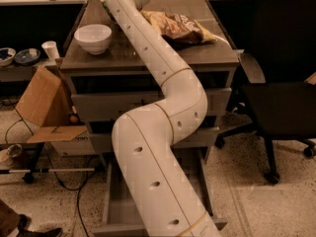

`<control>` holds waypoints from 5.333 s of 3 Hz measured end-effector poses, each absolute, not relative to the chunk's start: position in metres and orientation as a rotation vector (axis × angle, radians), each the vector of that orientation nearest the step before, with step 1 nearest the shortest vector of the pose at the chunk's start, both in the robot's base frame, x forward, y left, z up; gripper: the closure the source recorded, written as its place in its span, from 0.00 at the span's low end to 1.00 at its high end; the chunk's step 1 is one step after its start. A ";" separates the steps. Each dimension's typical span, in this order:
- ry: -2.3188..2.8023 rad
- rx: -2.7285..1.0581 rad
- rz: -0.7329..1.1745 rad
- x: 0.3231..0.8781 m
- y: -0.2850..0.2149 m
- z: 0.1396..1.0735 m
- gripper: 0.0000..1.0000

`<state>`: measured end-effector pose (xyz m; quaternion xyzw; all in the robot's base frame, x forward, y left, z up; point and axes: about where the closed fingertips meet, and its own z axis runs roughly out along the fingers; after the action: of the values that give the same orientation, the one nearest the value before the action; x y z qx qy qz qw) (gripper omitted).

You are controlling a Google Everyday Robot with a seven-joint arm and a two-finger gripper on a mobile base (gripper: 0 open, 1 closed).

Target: Place green jalapeno chip bag into bottom drawer

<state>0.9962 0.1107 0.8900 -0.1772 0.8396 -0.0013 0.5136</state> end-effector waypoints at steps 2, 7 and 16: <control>1.974 -0.443 -0.007 0.998 0.109 0.906 1.00; 1.806 -0.469 0.046 0.966 0.077 1.036 1.00; 1.707 -0.594 0.722 0.852 0.216 1.070 1.00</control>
Offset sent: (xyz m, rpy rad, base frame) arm 0.0198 -0.0065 0.0469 -0.0125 -0.0792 0.0228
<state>0.8516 0.2158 1.0700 -0.2525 0.7251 0.3067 0.5625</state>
